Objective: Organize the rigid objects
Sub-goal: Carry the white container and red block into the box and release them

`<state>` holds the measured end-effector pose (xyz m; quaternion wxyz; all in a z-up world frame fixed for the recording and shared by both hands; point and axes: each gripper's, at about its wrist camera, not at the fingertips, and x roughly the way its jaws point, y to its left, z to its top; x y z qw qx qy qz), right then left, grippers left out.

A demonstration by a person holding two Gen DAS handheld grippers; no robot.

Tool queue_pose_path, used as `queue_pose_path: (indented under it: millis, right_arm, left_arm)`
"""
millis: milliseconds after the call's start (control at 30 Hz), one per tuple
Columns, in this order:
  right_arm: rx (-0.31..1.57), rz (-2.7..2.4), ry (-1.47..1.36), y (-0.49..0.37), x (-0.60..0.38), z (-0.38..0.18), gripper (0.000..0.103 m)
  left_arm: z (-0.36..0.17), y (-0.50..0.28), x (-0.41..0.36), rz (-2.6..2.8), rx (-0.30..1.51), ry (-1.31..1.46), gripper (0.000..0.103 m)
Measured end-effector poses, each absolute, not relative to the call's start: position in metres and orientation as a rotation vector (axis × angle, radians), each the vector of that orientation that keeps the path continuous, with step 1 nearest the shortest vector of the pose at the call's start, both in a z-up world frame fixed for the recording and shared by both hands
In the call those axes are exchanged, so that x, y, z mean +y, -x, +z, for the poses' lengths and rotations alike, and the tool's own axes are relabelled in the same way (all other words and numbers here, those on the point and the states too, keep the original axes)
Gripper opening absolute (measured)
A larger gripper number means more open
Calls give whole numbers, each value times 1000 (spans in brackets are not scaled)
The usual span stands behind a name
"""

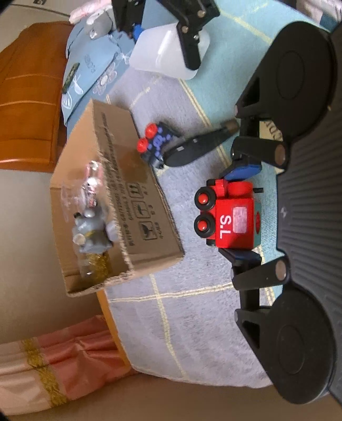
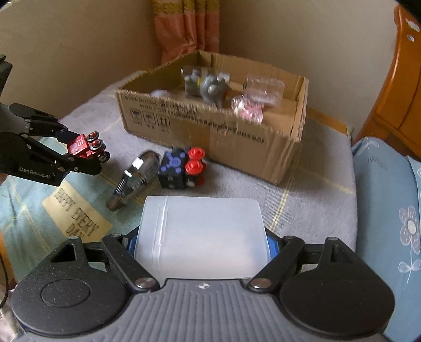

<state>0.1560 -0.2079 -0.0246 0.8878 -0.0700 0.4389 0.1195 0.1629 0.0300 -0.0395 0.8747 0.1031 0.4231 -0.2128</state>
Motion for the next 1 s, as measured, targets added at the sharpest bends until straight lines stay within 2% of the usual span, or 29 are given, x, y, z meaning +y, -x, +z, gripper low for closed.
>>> queue_pose_path:
  millis: [367,667,700,767,800,1000]
  right_arm:
    - [798,263,169,-188,-218,30,86]
    - [739,220,138,-217,-228,52,86]
    - [737,216,139,-220,-229,53,86]
    - [731,210,134,-226,-230,54,86]
    - [729,210,130,-229,-231,56,86]
    - [741,201,102,-254,-235,58,86]
  left_arm:
    - [35,-198,23,-494,782,-221,50]
    - [41,-265,11,-427,744,-231,52]
    - [38,-269,10,-420,735,-238,56]
    - [33,-274,8,-417,717,-254,97]
    - [31,-274,8,-405,698,-255,100]
    - [26,-258,17,-425,674,-219,100]
